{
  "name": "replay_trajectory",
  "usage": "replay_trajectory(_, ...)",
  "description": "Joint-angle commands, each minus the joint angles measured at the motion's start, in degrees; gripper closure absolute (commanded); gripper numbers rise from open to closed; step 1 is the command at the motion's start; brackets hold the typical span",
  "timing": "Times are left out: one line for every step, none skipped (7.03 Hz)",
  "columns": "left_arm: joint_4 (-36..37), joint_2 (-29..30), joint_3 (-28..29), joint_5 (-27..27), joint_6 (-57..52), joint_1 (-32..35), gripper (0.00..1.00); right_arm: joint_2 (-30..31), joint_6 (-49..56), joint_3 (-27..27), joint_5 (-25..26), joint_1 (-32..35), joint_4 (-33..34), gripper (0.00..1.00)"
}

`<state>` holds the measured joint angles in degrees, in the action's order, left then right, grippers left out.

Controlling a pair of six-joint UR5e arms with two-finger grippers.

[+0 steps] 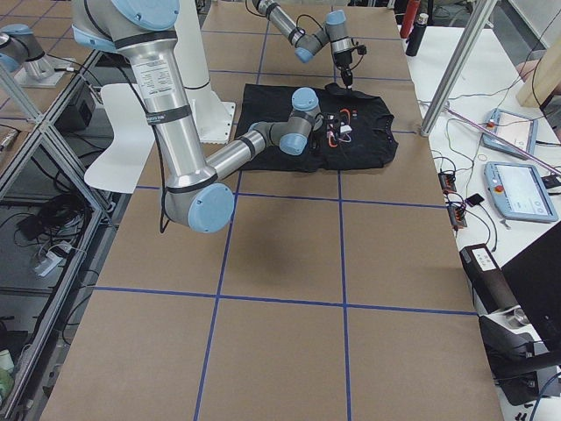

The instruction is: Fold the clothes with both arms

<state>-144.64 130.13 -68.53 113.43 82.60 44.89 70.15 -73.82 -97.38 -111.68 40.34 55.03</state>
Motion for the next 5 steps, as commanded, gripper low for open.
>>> replay_trajectory(0.2,1.6,1.9,-1.7,0.1,-0.8,1.0,-0.2,0.0,0.7,0.1,0.0,0.0,0.01)
replay_trajectory(0.1,1.5,1.8,-1.9,0.0,-0.8,0.32,-0.4,-0.3,0.6,0.1,0.0,0.0,0.01)
replay_trajectory(0.2,1.4,1.2,-1.7,0.2,-0.7,0.26,-0.9,-1.3,-0.1,1.0,-0.2,0.7,0.01)
replay_trajectory(0.5,0.5,-2.3,-1.3,0.3,-0.6,0.23,-0.7,-3.7,-0.6,1.7,-0.3,0.8,0.01)
replay_trajectory(1.0,-3.2,-8.0,-1.3,0.4,-0.8,0.23,0.2,-7.7,-3.1,2.4,-2.0,2.3,0.01)
